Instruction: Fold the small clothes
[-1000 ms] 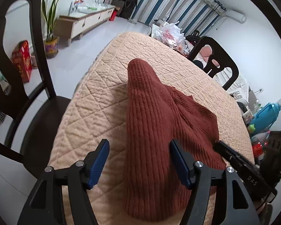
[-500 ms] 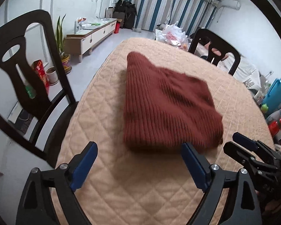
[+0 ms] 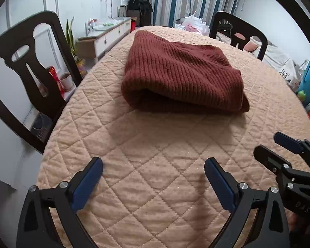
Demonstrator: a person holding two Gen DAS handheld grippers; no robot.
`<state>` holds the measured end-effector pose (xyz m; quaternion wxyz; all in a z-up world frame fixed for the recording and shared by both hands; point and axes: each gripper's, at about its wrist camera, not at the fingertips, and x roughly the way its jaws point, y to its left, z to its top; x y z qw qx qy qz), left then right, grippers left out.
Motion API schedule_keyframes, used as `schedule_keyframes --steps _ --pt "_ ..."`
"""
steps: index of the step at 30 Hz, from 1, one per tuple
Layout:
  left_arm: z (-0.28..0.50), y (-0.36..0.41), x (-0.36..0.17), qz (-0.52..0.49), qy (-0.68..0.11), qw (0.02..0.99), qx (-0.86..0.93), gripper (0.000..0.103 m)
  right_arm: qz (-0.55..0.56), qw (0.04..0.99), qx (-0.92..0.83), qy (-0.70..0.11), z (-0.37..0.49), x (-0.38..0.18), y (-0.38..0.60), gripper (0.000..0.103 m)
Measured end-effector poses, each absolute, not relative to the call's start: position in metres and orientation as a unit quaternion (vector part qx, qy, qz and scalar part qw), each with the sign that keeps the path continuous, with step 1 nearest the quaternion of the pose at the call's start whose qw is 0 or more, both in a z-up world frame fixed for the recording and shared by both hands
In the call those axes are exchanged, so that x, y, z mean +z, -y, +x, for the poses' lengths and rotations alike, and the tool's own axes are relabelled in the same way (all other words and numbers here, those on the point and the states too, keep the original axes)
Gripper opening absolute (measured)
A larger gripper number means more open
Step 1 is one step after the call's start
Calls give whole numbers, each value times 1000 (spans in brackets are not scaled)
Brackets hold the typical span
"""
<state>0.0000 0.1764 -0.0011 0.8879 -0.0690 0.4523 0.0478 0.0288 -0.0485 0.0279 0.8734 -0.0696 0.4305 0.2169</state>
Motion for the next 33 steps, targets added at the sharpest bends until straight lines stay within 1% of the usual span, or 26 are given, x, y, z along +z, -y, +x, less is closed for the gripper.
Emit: schedule_keyframes --steps 11,33 --pt "-4 -166 -6 -43 -450 889 70 101 -74 872 171 -453 27 16 61 70" --pt "-3 -165 -7 -44 -450 889 72 103 -69 877 171 -444 25 12 61 74"
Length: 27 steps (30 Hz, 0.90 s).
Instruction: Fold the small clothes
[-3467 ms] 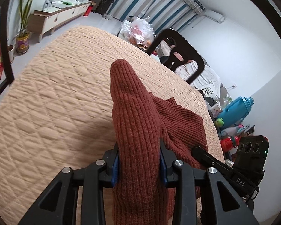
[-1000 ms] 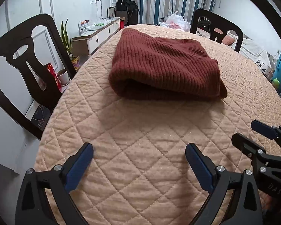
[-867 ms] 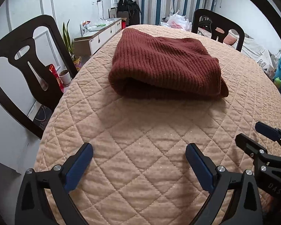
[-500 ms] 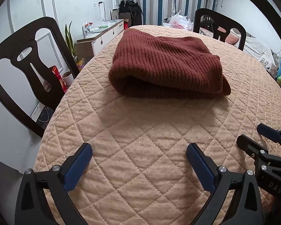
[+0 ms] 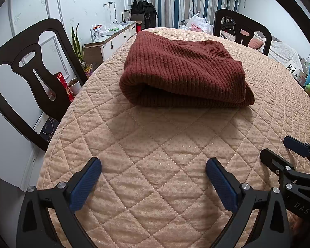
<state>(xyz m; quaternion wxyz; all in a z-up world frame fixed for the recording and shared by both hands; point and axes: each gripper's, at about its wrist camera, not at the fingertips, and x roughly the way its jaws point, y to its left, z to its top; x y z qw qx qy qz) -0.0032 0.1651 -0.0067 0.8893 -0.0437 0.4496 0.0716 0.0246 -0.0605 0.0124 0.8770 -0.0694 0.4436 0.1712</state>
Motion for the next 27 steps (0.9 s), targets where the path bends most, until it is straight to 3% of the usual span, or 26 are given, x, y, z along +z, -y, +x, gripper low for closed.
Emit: schedule_keyframes --steps 4,27 --pt "-3 -165 -7 -44 -450 889 72 103 -75 875 174 -444 25 12 57 78" --pt "-3 -165 -7 -44 -449 889 72 103 -73 875 175 -444 25 12 57 78"
